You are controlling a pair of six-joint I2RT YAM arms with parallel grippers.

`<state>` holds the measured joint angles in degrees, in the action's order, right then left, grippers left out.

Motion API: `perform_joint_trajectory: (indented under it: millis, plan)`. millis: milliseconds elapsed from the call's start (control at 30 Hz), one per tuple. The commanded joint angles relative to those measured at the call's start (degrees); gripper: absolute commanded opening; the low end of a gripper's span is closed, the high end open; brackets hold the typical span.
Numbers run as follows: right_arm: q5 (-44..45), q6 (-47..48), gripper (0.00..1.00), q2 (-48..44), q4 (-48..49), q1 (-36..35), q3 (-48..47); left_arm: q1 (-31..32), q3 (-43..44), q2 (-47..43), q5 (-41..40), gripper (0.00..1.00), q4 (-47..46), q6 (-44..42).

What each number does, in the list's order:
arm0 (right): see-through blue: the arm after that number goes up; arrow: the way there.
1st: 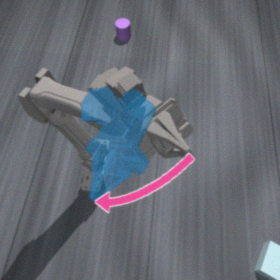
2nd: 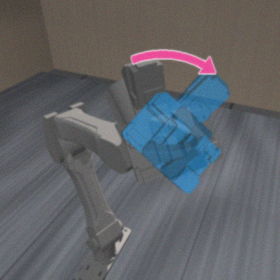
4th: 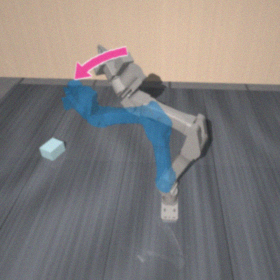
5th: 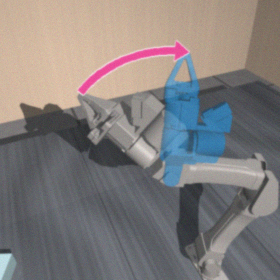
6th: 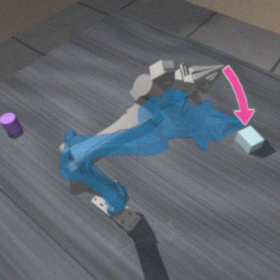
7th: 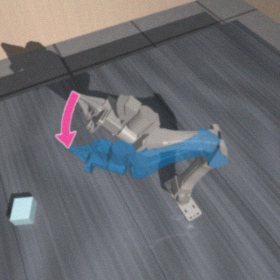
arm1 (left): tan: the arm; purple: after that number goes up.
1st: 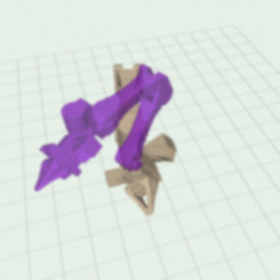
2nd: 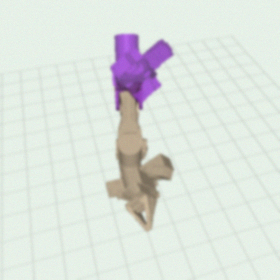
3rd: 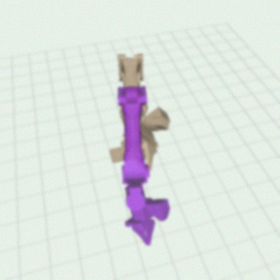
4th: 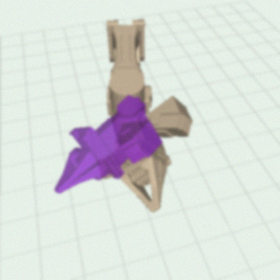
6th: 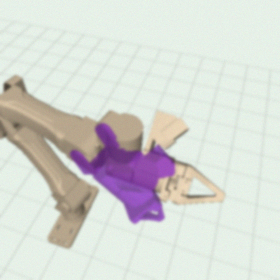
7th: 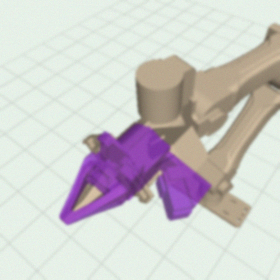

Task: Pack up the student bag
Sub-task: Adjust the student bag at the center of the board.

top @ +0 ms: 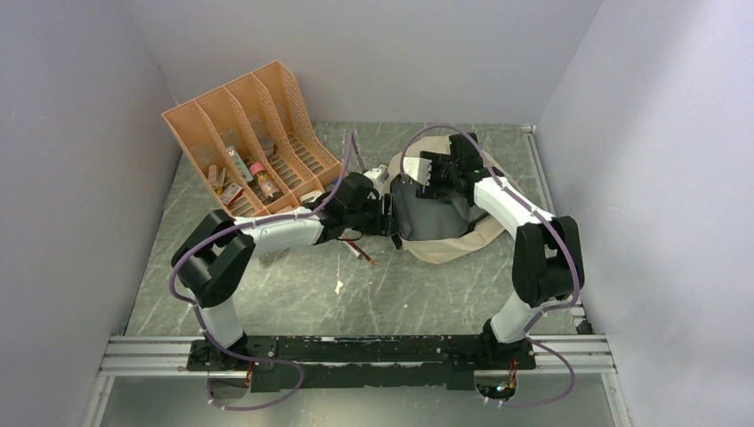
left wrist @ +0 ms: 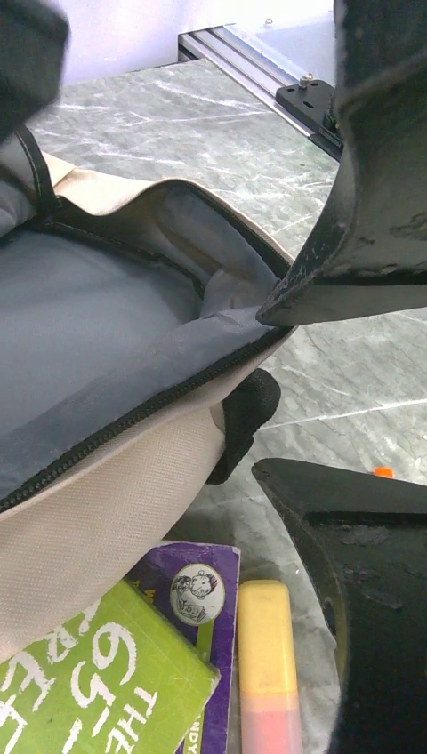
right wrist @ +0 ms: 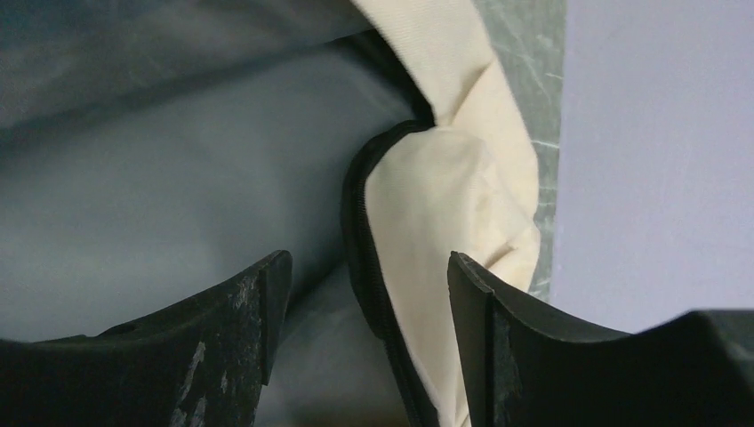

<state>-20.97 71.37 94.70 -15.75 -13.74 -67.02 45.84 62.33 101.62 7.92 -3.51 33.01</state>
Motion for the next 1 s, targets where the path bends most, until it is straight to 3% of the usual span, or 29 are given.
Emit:
perform_joint_trajectory:
  millis: [0,133,200,367,567,800,967]
  plan:
    - [2.08,8.01,0.67,3.47,-3.21,-0.50,-1.21,-0.41,1.94,-1.00,-0.09,0.61,-0.14,0.46]
    - [6.34,5.50,0.55,5.49,2.69,-0.99,0.31,-0.49,1.16,-1.63,-0.48,0.60,-0.33,0.44]
    - [8.95,2.62,0.35,6.27,5.69,-1.17,0.30,-0.62,0.96,-1.69,-0.46,0.60,-0.30,0.43]
    - [8.01,-2.16,0.02,6.19,8.42,-1.16,-1.00,-0.84,0.49,-1.47,-0.38,0.60,-0.47,0.63]
    - [4.10,-9.30,0.00,5.69,10.09,-0.12,-2.55,-0.99,-0.22,-1.31,0.25,0.59,-0.97,1.26]
    - [-3.49,-27.70,0.00,12.06,8.90,4.71,-11.75,-0.95,-0.72,-1.34,0.27,0.58,-0.94,1.25]
    - [-10.76,-38.57,0.00,13.20,15.04,8.91,-12.17,-1.09,-0.55,-0.96,0.29,0.54,-0.52,0.84]
